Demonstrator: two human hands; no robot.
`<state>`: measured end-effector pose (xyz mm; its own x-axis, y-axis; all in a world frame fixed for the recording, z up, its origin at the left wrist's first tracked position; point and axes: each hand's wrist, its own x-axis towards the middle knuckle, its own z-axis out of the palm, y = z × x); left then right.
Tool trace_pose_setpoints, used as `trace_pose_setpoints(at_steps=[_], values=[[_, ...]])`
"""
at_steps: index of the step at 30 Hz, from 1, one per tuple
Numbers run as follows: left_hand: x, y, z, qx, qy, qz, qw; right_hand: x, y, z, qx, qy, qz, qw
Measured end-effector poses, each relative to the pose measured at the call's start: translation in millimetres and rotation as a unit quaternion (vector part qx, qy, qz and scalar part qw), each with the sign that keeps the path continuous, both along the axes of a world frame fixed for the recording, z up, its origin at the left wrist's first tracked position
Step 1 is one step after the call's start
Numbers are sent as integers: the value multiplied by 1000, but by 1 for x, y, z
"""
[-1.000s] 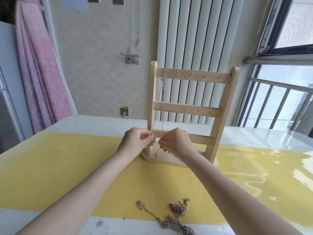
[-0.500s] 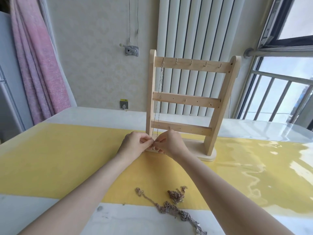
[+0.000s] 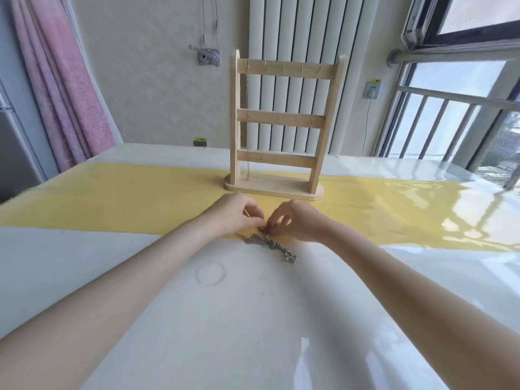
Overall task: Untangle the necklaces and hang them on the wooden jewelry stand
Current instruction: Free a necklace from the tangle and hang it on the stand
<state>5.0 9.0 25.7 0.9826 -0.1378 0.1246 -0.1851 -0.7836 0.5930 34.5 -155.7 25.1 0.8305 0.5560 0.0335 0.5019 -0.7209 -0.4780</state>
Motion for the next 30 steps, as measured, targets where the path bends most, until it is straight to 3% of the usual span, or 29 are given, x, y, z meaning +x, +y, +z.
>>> trace_pose_setpoints(at_steps=[3, 8, 10, 13, 17, 19, 21, 26, 30], values=[[-11, -21, -22, 25, -20, 17, 999, -12, -12, -25, 97, -46, -66, 992], [-6, -30, -36, -109, -65, 66, 990, -7, -27, -29, 322, 63, -94, 940], [-2, -30, -34, -125, -53, 53, 989, -2, -30, -29, 393, 126, -98, 906], [5, -29, -30, -54, -78, 50, 994, 5, -36, -29, 503, 217, -84, 832], [10, -23, -29, -33, -85, 40, 995, 16, -42, -26, 584, 270, -78, 762], [11, -19, -30, -38, -86, 43, 995, 19, -42, -26, 582, 262, -75, 766], [13, -19, -30, -59, -91, 46, 993, 19, -40, -27, 553, 242, -63, 795], [9, -49, -25, -304, -20, -25, 952, 14, -36, -31, 493, 185, -45, 849], [7, -53, -32, -364, -10, 7, 931, 11, -37, -34, 494, 168, -42, 852]])
